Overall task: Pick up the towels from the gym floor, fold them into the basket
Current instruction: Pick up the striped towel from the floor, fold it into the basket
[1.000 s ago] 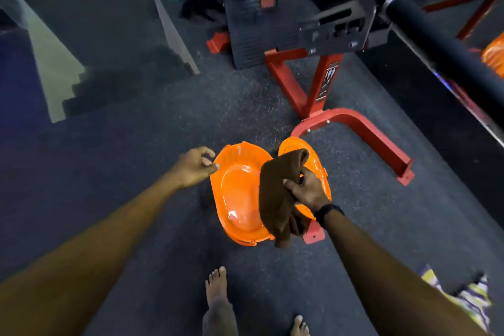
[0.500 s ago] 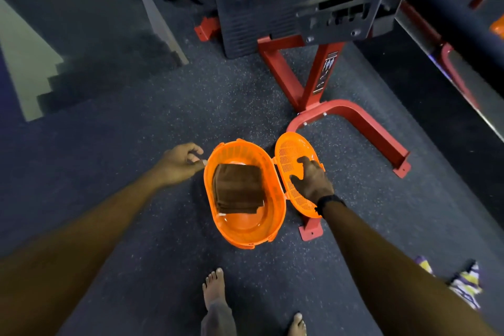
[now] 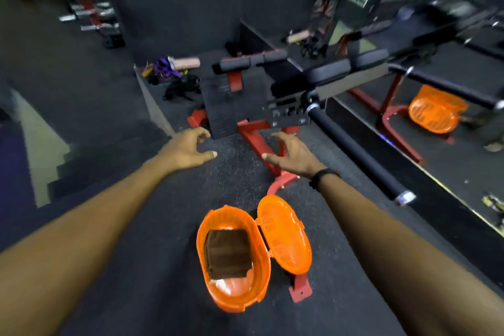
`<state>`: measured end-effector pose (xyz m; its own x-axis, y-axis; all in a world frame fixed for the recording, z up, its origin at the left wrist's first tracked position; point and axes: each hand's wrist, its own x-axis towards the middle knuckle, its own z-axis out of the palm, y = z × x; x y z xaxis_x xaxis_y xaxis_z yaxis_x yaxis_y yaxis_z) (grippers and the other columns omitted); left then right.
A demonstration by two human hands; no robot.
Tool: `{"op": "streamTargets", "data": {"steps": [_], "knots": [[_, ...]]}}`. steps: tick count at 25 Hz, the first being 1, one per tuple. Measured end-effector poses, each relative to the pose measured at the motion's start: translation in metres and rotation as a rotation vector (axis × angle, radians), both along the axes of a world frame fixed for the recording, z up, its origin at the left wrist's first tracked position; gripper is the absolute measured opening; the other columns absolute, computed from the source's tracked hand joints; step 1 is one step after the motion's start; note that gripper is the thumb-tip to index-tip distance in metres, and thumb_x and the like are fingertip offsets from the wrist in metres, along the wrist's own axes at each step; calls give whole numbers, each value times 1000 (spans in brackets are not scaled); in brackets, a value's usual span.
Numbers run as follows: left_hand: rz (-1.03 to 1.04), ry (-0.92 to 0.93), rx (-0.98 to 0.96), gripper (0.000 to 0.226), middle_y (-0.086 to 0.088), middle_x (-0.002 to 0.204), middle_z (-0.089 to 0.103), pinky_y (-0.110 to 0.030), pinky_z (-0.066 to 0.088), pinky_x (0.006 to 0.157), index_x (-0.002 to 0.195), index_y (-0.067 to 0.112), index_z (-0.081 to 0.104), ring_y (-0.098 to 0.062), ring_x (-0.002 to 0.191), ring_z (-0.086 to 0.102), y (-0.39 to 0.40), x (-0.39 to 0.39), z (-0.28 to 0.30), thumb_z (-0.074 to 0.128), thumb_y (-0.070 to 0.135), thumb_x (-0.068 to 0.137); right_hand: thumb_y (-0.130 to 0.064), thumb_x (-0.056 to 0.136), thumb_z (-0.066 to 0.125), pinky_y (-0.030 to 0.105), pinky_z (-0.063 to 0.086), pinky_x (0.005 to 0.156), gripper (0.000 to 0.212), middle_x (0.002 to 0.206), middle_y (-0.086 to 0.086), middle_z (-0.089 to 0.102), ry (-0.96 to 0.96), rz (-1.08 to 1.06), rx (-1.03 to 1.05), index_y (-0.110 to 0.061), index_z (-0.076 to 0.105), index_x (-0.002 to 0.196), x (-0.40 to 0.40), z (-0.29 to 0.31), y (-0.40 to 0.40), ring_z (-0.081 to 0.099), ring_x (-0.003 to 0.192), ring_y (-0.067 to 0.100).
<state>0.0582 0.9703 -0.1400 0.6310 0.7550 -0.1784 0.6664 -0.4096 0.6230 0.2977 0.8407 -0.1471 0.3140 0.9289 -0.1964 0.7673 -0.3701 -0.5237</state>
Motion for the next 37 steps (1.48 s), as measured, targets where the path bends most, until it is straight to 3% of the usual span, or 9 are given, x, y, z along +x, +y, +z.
{"op": "streamTargets", "data": {"steps": [4, 7, 9, 14, 17, 25, 29, 37], "knots": [[7, -117, 174, 56, -6, 123, 59, -37, 46, 99, 126, 14, 54, -22, 113, 57, 5, 15, 123, 74, 38, 79, -46, 82, 70, 28, 41, 98, 68, 134, 11, 53, -81, -9, 203, -13, 46, 137, 14, 130, -1, 53, 121, 25], [6, -222, 281, 57, -3, 122, 60, -40, 46, 99, 124, 18, 55, -22, 113, 57, -6, 29, 196, 74, 42, 77, -46, 84, 68, 34, 41, 103, 68, 138, 10, 51, -157, -23, 292, -12, 46, 138, 26, 211, -19, 50, 125, 25], [2, -253, 321, 57, -1, 123, 59, -41, 46, 100, 125, 22, 55, -21, 115, 56, -11, 40, 223, 73, 46, 76, -48, 83, 68, 35, 41, 105, 70, 140, 9, 51, -179, -32, 317, -12, 46, 138, 34, 243, -29, 50, 127, 23], [-67, -303, 387, 57, 1, 126, 58, -43, 45, 100, 126, 24, 52, -19, 117, 54, -37, 65, 278, 70, 48, 78, -46, 82, 69, 28, 43, 94, 67, 133, 6, 55, -261, -102, 403, -13, 48, 136, 51, 307, -74, 55, 116, 20], [-119, -298, 405, 58, 0, 128, 57, -40, 44, 100, 127, 23, 52, -20, 118, 53, -51, 86, 294, 71, 48, 78, -47, 81, 70, 25, 40, 93, 66, 128, 0, 55, -289, -153, 413, -14, 48, 135, 64, 323, -104, 53, 115, 17], [-365, -365, 366, 61, -4, 128, 57, -36, 45, 96, 128, 21, 53, -21, 117, 54, -139, 194, 321, 73, 47, 77, -44, 82, 71, 30, 41, 100, 65, 136, 9, 54, -361, -410, 373, -11, 49, 134, 119, 343, -240, 52, 122, 23], [-547, -380, 346, 58, -4, 126, 58, -35, 45, 95, 125, 21, 54, -21, 113, 56, -225, 261, 325, 73, 46, 77, -47, 81, 70, 34, 39, 106, 70, 141, 9, 49, -358, -588, 327, -14, 46, 137, 144, 344, -350, 48, 128, 24], [-837, -411, 309, 61, -8, 127, 58, -34, 43, 98, 129, 15, 52, -22, 116, 54, -422, 368, 318, 74, 41, 78, -46, 82, 70, 29, 39, 101, 65, 136, 3, 53, -395, -907, 272, -15, 49, 135, 170, 348, -580, 51, 124, 19]]}}
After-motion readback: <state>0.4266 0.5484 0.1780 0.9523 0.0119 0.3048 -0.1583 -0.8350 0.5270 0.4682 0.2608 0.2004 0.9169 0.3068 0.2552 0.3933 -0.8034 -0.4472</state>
